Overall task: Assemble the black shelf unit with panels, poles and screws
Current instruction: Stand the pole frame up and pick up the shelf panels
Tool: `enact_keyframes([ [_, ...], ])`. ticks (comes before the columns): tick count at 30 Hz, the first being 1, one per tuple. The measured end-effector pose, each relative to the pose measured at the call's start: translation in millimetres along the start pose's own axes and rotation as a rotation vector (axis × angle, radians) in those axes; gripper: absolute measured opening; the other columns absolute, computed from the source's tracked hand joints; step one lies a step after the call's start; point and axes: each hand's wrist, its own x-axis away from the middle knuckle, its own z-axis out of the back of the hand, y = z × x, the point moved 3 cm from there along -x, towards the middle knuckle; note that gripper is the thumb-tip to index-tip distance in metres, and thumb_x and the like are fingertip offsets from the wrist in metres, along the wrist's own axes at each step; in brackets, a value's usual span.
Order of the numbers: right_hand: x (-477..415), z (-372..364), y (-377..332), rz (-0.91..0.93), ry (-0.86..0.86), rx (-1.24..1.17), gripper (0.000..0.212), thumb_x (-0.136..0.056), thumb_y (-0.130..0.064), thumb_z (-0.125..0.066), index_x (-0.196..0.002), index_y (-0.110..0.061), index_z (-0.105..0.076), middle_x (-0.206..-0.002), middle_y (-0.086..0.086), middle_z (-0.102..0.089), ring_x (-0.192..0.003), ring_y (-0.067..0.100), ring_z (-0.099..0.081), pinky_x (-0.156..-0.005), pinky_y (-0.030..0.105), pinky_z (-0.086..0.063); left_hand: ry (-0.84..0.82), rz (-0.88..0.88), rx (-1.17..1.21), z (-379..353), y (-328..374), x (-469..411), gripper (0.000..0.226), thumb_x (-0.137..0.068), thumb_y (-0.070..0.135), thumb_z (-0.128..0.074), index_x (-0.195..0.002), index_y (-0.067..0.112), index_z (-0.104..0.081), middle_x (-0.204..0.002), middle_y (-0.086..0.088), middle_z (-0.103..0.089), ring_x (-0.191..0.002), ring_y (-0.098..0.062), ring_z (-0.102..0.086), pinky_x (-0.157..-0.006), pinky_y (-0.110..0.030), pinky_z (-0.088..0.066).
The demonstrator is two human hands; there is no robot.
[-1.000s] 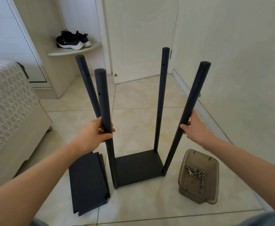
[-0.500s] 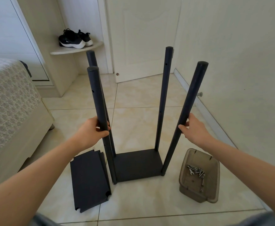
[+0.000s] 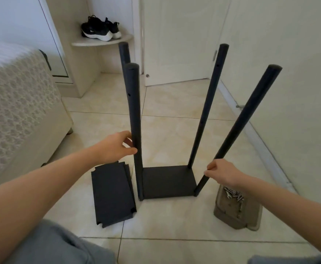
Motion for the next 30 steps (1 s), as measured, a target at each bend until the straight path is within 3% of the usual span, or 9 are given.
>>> enact_keyframes([
  [4,-3,-43,-23,0.029,-0.109,0.013,0.028,-0.097,-0.027,-0.057,-0.111,-0.004,-0.065,-0.114,0.019,-0.067,-0.086,0.014,-0.065,-0.062,0.016,-0.045,-0.01,0.005,-0.076,6,-42,9,0.031,-0.098,0.031,-0.061,-0.127,0.029,-0.05,-0.113,0.014,-0.059,-0.101,-0.009,-0.063,-0.073,-0.012,-0.044],
  [10,-18,-122,-66,0.075,-0.238,0.021,0.035,-0.097,-0.022,-0.054,-0.117,0.006,-0.063,-0.117,0.023,-0.065,-0.105,0.033,-0.063,-0.088,0.038,-0.051,0.053,0.248,-0.034,-14,-161,21,0.017,-0.096,0.022,-0.063,-0.111,0.028,-0.059,-0.101,0.011,-0.065,-0.092,-0.01,-0.064,-0.085,-0.037,-0.056],
  [14,-35,-184,-84,0.102,-0.329,-0.002,0.026,-0.099,-0.023,-0.053,-0.118,-0.008,-0.062,-0.118,0.008,-0.065,-0.098,0.019,-0.061,-0.083,0.027,-0.048,0.1,0.408,0.034,-56,-227,25,0.017,-0.096,0.018,-0.061,-0.113,0.02,-0.061,-0.103,0.003,-0.065,-0.091,-0.013,-0.064,-0.082,-0.032,-0.056],
  [17,-45,-228,-91,0.07,-0.373,-0.023,0.024,-0.099,-0.022,-0.052,-0.118,-0.011,-0.061,-0.117,0.007,-0.063,-0.103,0.019,-0.058,-0.089,0.03,-0.047,0.086,0.537,0.127,-90,-260,33,0.016,-0.095,0.014,-0.059,-0.111,0.017,-0.061,-0.103,-0.001,-0.065,-0.09,-0.017,-0.062,-0.081,-0.031,-0.053],
  [23,-57,-291,-101,0.006,-0.448,-0.028,0.031,-0.099,-0.024,-0.052,-0.125,-0.008,-0.055,-0.125,0.009,-0.06,-0.11,0.025,-0.056,-0.084,0.028,-0.04,-0.016,0.688,0.216,-148,-297,48,0.037,-0.098,0.016,-0.058,-0.133,0.009,-0.051,-0.132,-0.008,-0.056,-0.113,-0.023,-0.054,-0.091,-0.029,-0.04],
  [27,-66,-314,-101,-0.029,-0.491,-0.019,0.042,-0.098,-0.025,-0.053,-0.136,-0.005,-0.049,-0.138,0.012,-0.053,-0.123,0.028,-0.052,-0.097,0.031,-0.042,-0.064,0.816,0.402,-175,-308,53,0.054,-0.098,0.017,-0.059,-0.146,0.006,-0.037,-0.15,-0.014,-0.045,-0.13,-0.03,-0.049,-0.102,-0.037,-0.044],
  [30,-69,-323,-100,-0.069,-0.524,-0.075,0.05,-0.098,-0.025,-0.053,-0.144,-0.009,-0.042,-0.144,0.009,-0.047,-0.12,0.026,-0.052,-0.096,0.032,-0.047,-0.035,0.9,0.594,-188,-307,51,0.058,-0.099,0.014,-0.059,-0.149,0.005,-0.032,-0.151,-0.014,-0.043,-0.127,-0.031,-0.051,-0.101,-0.04,-0.047],
])
